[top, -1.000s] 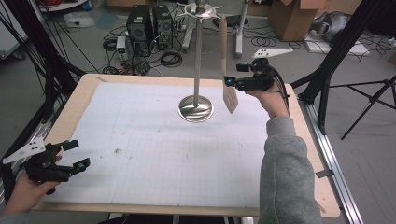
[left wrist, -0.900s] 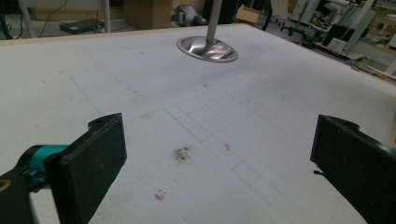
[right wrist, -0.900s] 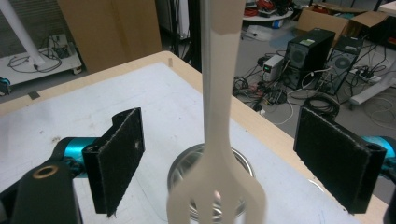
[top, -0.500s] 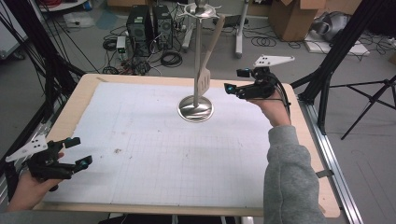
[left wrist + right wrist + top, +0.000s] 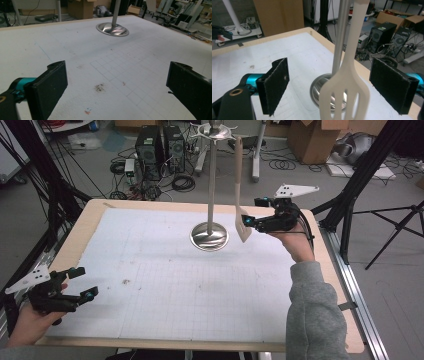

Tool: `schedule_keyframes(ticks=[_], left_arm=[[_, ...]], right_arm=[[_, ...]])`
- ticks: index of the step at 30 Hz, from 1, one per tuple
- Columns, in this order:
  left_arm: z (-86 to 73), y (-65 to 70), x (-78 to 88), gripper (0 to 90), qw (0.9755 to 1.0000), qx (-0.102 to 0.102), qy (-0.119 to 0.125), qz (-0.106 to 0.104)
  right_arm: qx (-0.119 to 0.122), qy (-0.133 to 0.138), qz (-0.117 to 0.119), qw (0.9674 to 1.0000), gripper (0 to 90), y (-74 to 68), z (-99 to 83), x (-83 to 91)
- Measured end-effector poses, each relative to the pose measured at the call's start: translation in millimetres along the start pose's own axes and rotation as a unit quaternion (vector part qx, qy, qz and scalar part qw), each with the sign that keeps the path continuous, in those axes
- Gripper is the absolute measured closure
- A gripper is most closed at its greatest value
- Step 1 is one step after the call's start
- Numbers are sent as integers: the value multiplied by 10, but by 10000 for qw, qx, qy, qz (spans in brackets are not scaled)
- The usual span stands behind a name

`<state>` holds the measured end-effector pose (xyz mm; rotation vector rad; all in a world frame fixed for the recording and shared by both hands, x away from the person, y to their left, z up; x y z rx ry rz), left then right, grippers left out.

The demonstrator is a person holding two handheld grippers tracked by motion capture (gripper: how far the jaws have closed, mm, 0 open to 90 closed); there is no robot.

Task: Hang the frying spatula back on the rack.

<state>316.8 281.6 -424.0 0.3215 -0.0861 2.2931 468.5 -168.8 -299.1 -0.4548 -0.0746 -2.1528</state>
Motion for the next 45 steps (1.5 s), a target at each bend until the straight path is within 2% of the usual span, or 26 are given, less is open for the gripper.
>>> schedule_keyframes(ticks=[2, 7, 10, 12, 18, 29, 33, 37, 39, 45], left_arm=[[2, 3, 2, 40, 10000, -6, 3, -1], [23, -11, 20, 41, 9999, -48, 49, 82], [20, -21, 20, 41, 9999, -20, 68, 116], [13, -21, 11, 41, 9999, -42, 42, 110], [38, -16, 3, 41, 9999, -70, 85, 122], [62, -30, -22, 41, 9997, -124, 120, 183], [86, -37, -17, 41, 9995, -154, 181, 216], [82, -37, -24, 41, 9995, -113, 185, 217], [81, -34, -29, 41, 9995, -115, 181, 211], [63, -26, -46, 41, 9996, -119, 142, 199]], right_arm=[[66, 103, 51, 9999, 154, -51, 22, 24], [62, 101, 74, 9999, 153, -88, -14, 46], [-53, 131, 50, 9999, 153, -142, -89, 81], [-9, 135, 16, 9999, 154, -153, -103, 89], [113, 81, -16, 9999, 153, -229, -274, 159], [73, -85, -61, 9999, 152, -288, -569, 146], [36, -185, -172, 9997, 145, -323, -672, 147], [21, -122, -136, 9998, 145, -378, -732, 175], [14, -134, -195, 9997, 143, -369, -759, 201], [-93, 70, -151, 9998, 132, -344, -827, 330]])
Point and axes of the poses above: each handheld gripper's, and its own axes: x roughly backward along the jaws, z roughly out of its top, y roughly to its right, the point moved 10 cm from there along -x, roughly forward along the jaws, and after that the axes turned 7 degrees about -x, right-handed, at the moved point
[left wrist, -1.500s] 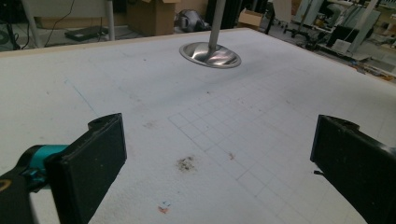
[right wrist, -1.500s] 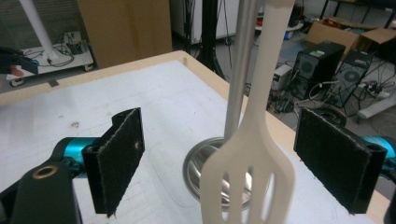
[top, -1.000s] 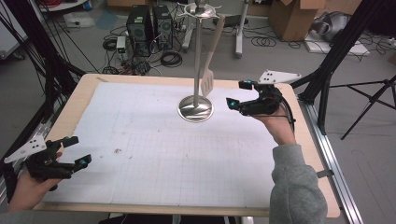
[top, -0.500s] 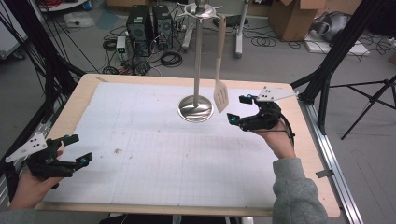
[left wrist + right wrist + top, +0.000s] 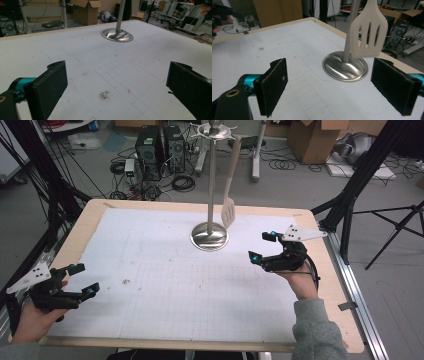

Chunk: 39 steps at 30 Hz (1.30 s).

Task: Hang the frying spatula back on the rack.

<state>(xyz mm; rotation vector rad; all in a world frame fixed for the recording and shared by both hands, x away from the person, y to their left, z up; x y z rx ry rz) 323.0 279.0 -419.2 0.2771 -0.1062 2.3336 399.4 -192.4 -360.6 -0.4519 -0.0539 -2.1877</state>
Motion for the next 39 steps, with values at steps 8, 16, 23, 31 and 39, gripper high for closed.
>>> schedule_keyframes(ticks=[8, 16, 23, 31, 39], left_arm=[[-22, 47, -21, 41, 9999, -54, -76, -52], [-23, 48, -26, 41, 9999, -38, -73, -65], [-43, 48, -39, 40, 9999, -22, -114, -78], [-37, 34, -28, 41, 9999, -25, -100, -50], [-39, 17, -17, 41, 10000, 5, -94, -11]], right_arm=[[-224, -86, 72, 9997, 122, 36, -237, 129], [-404, 18, 11, 9992, 122, 70, -426, 193], [-443, 150, -19, 9989, 122, 87, -509, 251], [-456, 302, -141, 9984, 122, 128, -600, 326], [-573, 415, -381, 9968, 122, 182, -727, 445]])
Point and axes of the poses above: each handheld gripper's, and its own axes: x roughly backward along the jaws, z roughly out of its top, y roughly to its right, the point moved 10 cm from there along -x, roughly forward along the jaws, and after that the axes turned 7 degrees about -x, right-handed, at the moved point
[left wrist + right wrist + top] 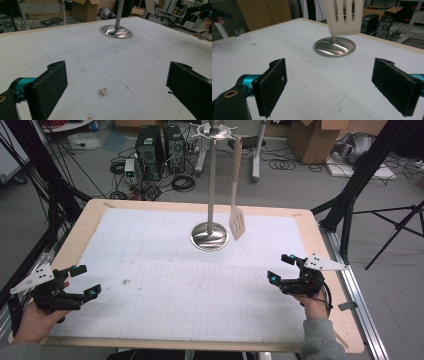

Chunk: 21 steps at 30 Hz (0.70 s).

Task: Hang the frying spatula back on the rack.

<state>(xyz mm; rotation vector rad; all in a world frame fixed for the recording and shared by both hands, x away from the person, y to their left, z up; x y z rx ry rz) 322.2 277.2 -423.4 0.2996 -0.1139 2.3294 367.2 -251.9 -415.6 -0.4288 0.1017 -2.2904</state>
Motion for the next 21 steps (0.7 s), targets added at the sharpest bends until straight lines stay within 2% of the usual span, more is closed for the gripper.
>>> schedule_keyframes(ticks=[7, 11, 12, 14, 19, 21], left_arm=[[-14, -17, 3, 41, 10000, 20, -16, 9], [-18, -14, -5, 41, 10000, 24, -28, 3], [-19, -16, -5, 41, 10000, 19, -29, 11], [-16, -19, -3, 41, 10000, 20, -23, 16], [-21, -34, 0, 40, 10000, 14, -31, 31], [-26, -41, 0, 41, 10000, 35, -26, 34]], right_arm=[[32, -173, -88, 9998, 122, 33, -164, 80], [-48, -142, -120, 9998, 122, 55, -238, 139], [34, -253, -168, 9995, 122, 64, -289, 161], [59, -285, -176, 9994, 122, 64, -309, 173], [127, -176, 18, 9998, 122, -10, -364, 263], [74, -196, -21, 9998, 122, -26, -404, 301]])
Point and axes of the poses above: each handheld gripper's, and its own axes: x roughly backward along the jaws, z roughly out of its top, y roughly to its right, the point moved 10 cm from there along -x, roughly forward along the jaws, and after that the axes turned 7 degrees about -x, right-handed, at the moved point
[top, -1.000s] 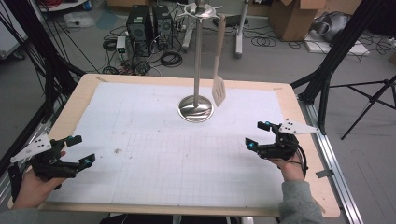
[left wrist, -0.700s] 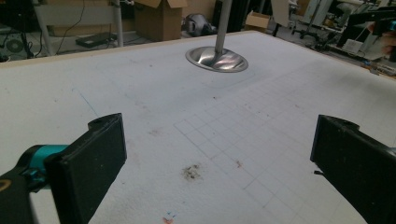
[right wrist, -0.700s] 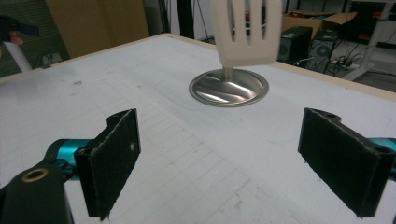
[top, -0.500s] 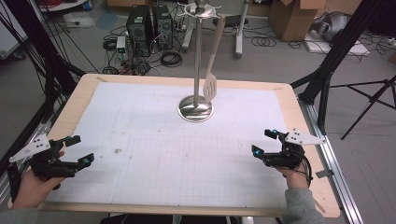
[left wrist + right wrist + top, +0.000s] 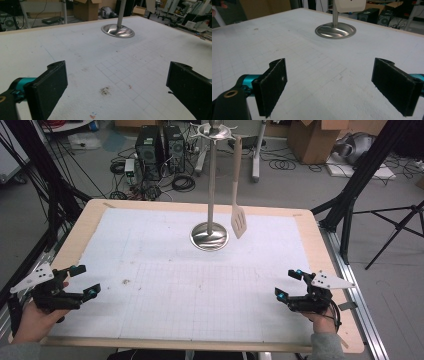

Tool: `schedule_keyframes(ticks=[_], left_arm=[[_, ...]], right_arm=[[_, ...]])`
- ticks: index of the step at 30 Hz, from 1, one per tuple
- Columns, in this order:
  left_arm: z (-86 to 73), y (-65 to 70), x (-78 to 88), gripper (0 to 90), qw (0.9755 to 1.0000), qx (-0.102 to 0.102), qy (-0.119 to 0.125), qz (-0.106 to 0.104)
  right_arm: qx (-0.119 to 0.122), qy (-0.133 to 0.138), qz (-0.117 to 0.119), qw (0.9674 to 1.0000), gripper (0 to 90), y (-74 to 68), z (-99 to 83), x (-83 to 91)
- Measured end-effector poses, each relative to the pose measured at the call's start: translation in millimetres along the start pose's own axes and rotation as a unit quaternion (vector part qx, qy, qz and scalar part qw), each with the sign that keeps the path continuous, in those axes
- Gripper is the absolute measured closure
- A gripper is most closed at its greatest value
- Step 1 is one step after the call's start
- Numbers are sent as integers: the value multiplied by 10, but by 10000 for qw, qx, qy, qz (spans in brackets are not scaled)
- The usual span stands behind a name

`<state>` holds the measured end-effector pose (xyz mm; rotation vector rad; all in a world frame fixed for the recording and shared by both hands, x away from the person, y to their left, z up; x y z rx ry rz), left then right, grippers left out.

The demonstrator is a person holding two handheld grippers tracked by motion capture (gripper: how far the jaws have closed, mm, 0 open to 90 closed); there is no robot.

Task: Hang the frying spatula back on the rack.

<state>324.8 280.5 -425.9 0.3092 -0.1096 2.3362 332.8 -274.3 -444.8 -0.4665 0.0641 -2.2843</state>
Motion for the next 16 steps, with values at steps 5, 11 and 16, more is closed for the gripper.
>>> schedule_keyframes(ticks=[5, 11, 16], left_arm=[[-9, -8, 5, 40, 10000, -12, -16, 13], [-40, -1, -2, 41, 9999, -48, -100, 25], [-15, 47, -21, 41, 10000, -25, -29, -40]], right_arm=[[-13, 87, -75, 9999, 122, -3, -16, 67], [-154, 131, -179, 9996, 122, 26, -60, 128], [-283, 222, -205, 9991, 122, 68, -75, 150]])
Point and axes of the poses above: each handheld gripper's, and its own axes: x roughly backward along the jaws, z roughly out of its top, y roughly to its right, the point moved 10 cm from there along -x, roughly forward along the jaws, and after that the axes turned 7 degrees about -x, right-handed, at the moved point
